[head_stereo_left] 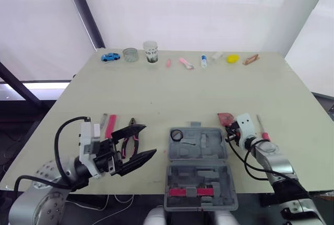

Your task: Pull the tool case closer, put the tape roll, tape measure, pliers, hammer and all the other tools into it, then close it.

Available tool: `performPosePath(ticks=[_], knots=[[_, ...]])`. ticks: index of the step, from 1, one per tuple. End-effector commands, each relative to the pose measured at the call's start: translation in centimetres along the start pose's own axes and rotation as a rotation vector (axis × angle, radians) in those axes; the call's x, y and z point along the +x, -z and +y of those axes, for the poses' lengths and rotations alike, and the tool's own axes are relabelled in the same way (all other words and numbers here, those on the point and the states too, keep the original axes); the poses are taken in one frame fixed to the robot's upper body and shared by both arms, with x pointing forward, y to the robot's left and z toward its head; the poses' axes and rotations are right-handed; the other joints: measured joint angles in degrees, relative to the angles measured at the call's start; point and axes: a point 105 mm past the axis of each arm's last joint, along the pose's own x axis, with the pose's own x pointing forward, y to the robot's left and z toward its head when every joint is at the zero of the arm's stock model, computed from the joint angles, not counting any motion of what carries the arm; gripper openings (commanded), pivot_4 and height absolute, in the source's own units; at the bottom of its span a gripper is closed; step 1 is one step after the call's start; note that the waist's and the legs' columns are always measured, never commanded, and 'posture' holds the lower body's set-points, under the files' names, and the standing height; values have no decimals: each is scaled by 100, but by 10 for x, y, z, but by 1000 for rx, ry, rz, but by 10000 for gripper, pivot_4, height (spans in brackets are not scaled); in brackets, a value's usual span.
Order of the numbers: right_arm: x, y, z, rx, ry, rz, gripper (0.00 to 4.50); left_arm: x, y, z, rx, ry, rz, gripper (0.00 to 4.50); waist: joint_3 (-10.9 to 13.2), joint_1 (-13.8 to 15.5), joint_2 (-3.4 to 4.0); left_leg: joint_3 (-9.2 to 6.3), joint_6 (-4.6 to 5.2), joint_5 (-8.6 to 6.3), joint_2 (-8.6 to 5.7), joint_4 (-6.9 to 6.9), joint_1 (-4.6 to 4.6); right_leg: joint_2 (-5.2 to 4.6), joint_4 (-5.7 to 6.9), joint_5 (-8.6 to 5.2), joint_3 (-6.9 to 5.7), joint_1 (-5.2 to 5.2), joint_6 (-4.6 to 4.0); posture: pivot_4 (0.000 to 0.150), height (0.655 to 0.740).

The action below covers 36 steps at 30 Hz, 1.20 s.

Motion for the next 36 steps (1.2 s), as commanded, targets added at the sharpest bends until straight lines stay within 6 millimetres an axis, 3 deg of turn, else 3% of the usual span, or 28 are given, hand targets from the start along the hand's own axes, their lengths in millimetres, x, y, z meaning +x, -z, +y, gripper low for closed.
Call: performPosePath(ticks=[1,8,12,17,25,29,36], knots=[[-9,11,-8,3,13,26,424,8,-12,-7,33,34,-27,45000,0,13,0,0,0,0,-1,0,-1,0,0,0,0,0,0,1500,7400],[-38,28,-35,-18,11,70,424,10,-15,-7,35,38,-30,45000,0,44,0,-3,0,0,-10,0,-2,-2,0,-1,-6,7,1,1500,7400],[-56,39,-35,-19,-38,103,424,13,-16,-8,32,45,-31,45000,-3,70,-1,-8,0,0,-15,1,-1,-4,-2,-3,-9,12,-1,1500,7400],[-92,63,-12,-12,-131,168,424,16,-16,-13,16,93,-19,45000,-7,108,-2,-17,0,0,-13,0,-1,-2,-1,-4,-16,14,-1,1500,7400],[-137,81,33,49,-199,224,424,1,-8,-12,-1,127,15,45000,-26,91,-5,-16,0,0,-7,0,5,-1,-2,-13,-20,17,-13,1500,7400],[-149,87,48,69,-215,246,424,-6,-2,-11,-11,140,20,45000,-30,82,-8,-18,0,0,-4,2,6,-2,-2,-13,-18,17,-13,1500,7400],[-154,96,54,79,-227,261,424,-13,11,-14,-31,168,38,45000,-35,60,-15,-18,0,0,-3,2,7,-3,-2,-13,-17,16,-13,1500,7400]])
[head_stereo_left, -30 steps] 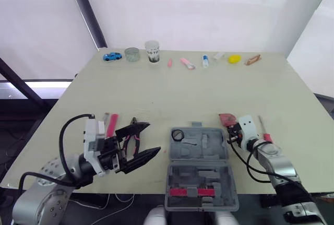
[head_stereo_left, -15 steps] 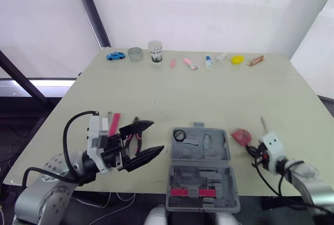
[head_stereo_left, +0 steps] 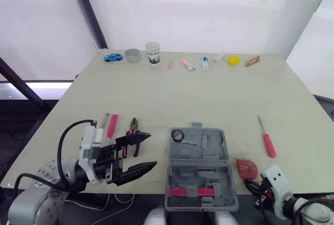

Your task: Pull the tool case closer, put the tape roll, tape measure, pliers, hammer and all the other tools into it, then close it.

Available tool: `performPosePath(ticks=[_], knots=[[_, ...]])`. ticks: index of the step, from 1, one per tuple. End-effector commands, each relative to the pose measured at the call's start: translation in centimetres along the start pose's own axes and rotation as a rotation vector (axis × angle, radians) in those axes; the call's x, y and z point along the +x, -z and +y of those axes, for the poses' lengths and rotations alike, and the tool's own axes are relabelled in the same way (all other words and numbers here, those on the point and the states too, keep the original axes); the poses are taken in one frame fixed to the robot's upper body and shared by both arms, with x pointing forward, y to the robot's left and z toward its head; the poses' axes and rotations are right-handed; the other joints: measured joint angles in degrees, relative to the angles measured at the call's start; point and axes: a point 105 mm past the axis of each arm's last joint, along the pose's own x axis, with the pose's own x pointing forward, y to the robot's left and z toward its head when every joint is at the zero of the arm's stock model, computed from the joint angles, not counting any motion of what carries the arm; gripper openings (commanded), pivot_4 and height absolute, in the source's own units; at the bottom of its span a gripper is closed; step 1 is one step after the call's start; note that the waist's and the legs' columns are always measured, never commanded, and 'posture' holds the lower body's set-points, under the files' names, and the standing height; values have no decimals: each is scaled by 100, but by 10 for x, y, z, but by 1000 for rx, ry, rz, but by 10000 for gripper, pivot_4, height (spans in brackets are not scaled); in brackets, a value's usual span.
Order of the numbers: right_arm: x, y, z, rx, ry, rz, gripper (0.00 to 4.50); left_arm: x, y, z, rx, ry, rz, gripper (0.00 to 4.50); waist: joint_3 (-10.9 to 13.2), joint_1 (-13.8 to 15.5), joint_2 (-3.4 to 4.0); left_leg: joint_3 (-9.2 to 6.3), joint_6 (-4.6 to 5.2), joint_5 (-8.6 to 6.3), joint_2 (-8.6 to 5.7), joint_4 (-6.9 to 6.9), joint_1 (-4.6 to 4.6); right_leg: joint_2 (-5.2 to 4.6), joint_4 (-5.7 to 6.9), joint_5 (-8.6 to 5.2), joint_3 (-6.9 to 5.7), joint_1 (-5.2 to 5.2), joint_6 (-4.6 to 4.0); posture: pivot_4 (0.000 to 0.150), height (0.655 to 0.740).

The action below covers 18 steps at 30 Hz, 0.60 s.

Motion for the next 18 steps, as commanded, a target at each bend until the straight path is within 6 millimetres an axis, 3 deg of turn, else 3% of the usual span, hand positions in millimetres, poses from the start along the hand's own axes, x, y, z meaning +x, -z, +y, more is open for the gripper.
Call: performPosePath(ticks=[1,3,6,9,10,11,13,15,18], knots=[[0,11,4,41,-26,26,424,-4,1,-2,27,18,4,45000,-2,-2,-2,0,0,0,1,0,0,0,0,0,0,0,0,1500,7400],[-2,12,2,59,-52,26,424,-6,3,-2,24,19,7,45000,-4,-5,-5,-1,0,0,3,0,0,0,0,0,0,0,-1,1500,7400],[-7,8,-3,21,-90,12,8277,-9,6,-3,16,20,7,45000,-4,-5,-4,1,0,0,20,0,0,0,-1,0,1,0,-1,1500,7400],[-29,-5,-7,-54,-224,17,18967,-15,12,-3,5,21,11,45000,0,3,5,1,0,0,21,1,0,-1,-2,0,4,0,-1,1500,7400],[-38,-12,-8,-87,-279,15,24818,-17,13,-2,4,22,12,45000,4,10,13,1,1,-1,21,4,-1,-2,-2,0,6,-1,0,1500,7400],[-45,-19,-8,-129,-324,13,26876,-18,14,-2,3,23,12,45000,4,15,14,2,1,-1,18,5,0,-6,-2,0,11,-2,0,1500,7400],[-55,-31,-6,-194,-404,-22,37149,-19,15,-2,4,26,11,45000,3,17,7,2,1,-1,13,6,0,-2,-3,0,8,0,1,1500,7400],[-60,-42,-7,-239,-450,-49,44423,-20,17,-3,4,29,8,45000,-1,-7,-3,1,1,-1,14,6,1,9,-4,0,6,0,0,1500,7400],[-59,-53,-16,-404,-495,-39,44423,-21,19,-4,7,33,2,45000,1,-24,3,0,1,-1,20,5,2,15,-4,0,6,0,-1,1500,7400]])
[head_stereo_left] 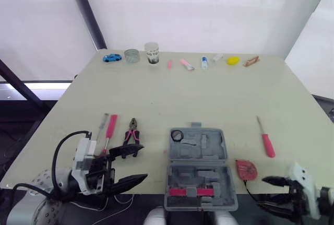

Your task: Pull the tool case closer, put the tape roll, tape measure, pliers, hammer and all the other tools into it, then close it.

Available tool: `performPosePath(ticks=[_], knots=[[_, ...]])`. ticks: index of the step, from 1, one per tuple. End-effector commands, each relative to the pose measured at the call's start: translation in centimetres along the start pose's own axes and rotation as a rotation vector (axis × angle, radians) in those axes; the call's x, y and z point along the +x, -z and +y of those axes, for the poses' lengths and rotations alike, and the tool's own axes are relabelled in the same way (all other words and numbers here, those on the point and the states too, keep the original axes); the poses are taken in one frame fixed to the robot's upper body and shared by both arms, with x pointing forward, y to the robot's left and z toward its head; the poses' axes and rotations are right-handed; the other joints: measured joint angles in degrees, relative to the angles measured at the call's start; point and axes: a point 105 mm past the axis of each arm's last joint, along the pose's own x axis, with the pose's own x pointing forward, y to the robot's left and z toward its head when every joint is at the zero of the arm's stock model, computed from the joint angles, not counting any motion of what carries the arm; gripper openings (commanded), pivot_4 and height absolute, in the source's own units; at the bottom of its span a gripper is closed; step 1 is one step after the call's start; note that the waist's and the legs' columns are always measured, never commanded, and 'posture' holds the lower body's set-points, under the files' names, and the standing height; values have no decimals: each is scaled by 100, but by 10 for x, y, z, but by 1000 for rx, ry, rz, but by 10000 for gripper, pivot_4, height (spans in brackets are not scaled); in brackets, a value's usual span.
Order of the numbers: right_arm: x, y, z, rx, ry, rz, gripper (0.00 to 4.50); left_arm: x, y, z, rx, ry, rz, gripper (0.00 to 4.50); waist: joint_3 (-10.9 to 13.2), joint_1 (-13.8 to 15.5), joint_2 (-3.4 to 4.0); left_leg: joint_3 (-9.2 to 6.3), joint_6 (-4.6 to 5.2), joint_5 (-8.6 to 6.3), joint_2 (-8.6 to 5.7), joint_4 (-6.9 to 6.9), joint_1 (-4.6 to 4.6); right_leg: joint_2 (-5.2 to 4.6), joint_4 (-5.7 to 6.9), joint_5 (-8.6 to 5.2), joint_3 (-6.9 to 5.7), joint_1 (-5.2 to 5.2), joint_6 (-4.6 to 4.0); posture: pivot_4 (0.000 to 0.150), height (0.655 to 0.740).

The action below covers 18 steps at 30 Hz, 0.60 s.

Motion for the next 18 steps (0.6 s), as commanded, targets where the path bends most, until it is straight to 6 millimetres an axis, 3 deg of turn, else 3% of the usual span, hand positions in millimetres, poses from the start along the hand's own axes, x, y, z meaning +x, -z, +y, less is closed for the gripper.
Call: performPosePath(ticks=[1,5,11,18], knots=[[-4,-15,-14,-182,-51,17,44423,-2,-3,-3,30,13,-13,45000,0,-20,0,1,0,0,0,0,1,0,0,0,2,0,0,1500,7400],[9,-20,-35,-313,-71,61,44423,-4,-2,-3,32,17,-13,45000,1,-11,0,3,0,0,-1,3,2,-1,0,2,5,0,-1,1500,7400],[35,-8,-61,-432,-107,153,44423,-2,-1,-5,34,52,-7,45000,4,18,6,16,0,0,-7,4,-4,-1,0,2,0,0,-3,1500,7400],[48,5,-73,-483,-130,213,44423,0,-1,-6,46,75,2,45000,5,4,9,19,-1,1,-7,6,-4,-1,1,2,0,0,-3,1500,7400]])
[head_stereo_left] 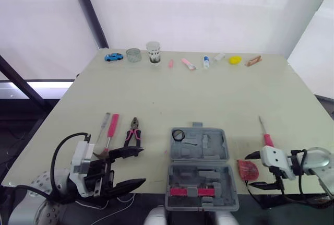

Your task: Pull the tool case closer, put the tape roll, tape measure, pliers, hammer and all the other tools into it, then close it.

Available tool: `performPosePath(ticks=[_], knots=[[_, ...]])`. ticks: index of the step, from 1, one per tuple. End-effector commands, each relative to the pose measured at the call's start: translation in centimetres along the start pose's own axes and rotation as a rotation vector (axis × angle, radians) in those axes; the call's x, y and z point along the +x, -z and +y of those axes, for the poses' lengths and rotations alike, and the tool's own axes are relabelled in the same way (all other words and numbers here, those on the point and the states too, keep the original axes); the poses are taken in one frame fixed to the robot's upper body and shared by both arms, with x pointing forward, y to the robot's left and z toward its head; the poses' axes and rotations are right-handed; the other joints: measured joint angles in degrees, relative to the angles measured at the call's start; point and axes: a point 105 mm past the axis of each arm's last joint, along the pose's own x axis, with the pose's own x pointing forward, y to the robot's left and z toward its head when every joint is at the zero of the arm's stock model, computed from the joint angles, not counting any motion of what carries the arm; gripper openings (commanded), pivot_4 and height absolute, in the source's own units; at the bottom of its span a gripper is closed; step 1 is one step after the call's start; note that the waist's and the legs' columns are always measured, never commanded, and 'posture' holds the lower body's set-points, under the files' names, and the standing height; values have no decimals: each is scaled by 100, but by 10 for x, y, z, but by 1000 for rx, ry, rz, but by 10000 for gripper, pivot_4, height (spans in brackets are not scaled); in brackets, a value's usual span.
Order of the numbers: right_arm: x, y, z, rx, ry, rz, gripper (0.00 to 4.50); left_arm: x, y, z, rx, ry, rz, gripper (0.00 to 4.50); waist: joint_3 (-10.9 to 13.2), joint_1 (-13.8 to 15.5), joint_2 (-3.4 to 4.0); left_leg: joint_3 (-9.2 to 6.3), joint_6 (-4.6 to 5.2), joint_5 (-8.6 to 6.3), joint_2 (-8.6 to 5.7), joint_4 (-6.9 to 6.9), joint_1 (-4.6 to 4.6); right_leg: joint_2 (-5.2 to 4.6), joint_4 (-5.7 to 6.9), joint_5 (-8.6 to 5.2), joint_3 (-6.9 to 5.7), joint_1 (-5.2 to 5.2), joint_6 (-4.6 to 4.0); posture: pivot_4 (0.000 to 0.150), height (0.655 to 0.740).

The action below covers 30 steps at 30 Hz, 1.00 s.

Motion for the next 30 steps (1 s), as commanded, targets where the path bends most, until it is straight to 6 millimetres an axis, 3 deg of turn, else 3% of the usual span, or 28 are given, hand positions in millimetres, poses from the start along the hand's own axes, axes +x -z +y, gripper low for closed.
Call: performPosePath(ticks=[1,13,14,17,21,25,30], knots=[[3,2,-6,-43,4,20,44423,2,-3,-4,31,31,6,45000,0,-13,1,1,0,0,0,1,0,0,1,0,0,0,0,1500,7400],[3,-2,-16,-48,36,-15,44423,6,-1,-5,36,51,5,45000,0,-17,2,1,0,0,1,1,1,0,2,1,1,1,0,1500,7400],[3,-4,-16,-52,34,-21,38997,7,-1,-5,35,52,5,45000,0,-16,2,1,0,0,1,1,1,0,2,1,1,1,0,1500,7400],[3,-7,-15,-67,27,-24,28957,7,-1,-4,34,52,5,45000,0,-16,3,0,0,0,1,1,1,0,3,1,0,1,0,1500,7400],[2,-9,-15,-78,17,-22,28916,8,-1,-4,34,48,3,45000,0,-16,3,0,0,0,1,1,1,0,3,1,1,1,0,1500,7400],[-5,-28,-23,-100,37,-37,28916,8,-1,-2,40,30,-1,45000,1,-16,4,0,0,0,2,2,1,0,4,1,0,0,0,1500,7400],[-12,-81,-34,-223,12,-17,28916,6,-4,3,51,-26,-30,45000,10,-42,20,-6,0,0,5,4,4,-1,12,2,8,-5,1,1500,7400]])
